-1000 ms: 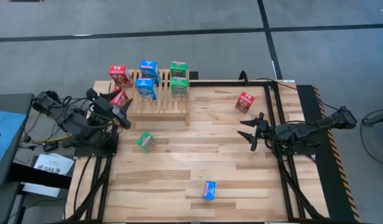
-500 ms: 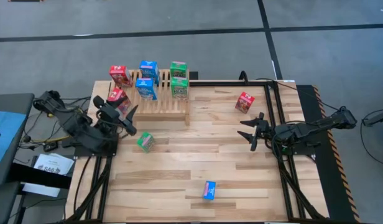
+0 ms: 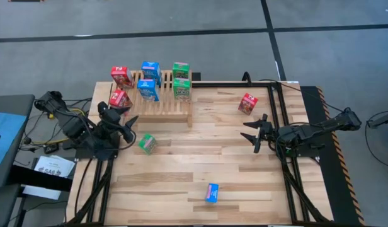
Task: Stack cereal on shelf
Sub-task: Put the bottom red cereal box on the shelf aligned with the red cereal box
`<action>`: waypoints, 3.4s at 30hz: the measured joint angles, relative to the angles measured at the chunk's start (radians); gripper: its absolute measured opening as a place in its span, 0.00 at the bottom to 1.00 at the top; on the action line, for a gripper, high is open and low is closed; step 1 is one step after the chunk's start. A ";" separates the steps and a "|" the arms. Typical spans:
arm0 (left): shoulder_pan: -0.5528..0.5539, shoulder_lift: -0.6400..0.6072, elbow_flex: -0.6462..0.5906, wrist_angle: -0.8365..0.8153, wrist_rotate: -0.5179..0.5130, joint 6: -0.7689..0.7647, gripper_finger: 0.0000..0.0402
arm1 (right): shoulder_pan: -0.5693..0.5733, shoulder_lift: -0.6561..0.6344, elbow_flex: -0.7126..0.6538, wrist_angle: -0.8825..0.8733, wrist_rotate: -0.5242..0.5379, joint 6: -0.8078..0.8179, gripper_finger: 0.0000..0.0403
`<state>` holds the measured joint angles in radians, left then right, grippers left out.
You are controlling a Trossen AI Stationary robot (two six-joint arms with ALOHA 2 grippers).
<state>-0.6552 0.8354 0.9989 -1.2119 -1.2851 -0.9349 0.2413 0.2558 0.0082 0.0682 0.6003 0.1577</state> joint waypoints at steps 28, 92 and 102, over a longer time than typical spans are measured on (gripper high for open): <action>0.113 -0.007 -0.001 -0.359 0.372 -0.441 0.58 | 0.000 0.000 0.000 0.000 -0.001 0.000 0.67; 0.650 -0.014 0.035 -0.314 0.215 -0.277 0.58 | 0.000 0.000 0.000 0.000 -0.001 0.000 0.67; 0.650 -0.045 0.151 -0.355 0.228 -0.196 0.58 | 0.000 0.000 0.000 0.000 -0.001 0.000 0.67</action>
<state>-0.0055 0.7900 1.1497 -1.5667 -1.0567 -1.1309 0.2413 0.2554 0.0079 0.0682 0.5995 0.1577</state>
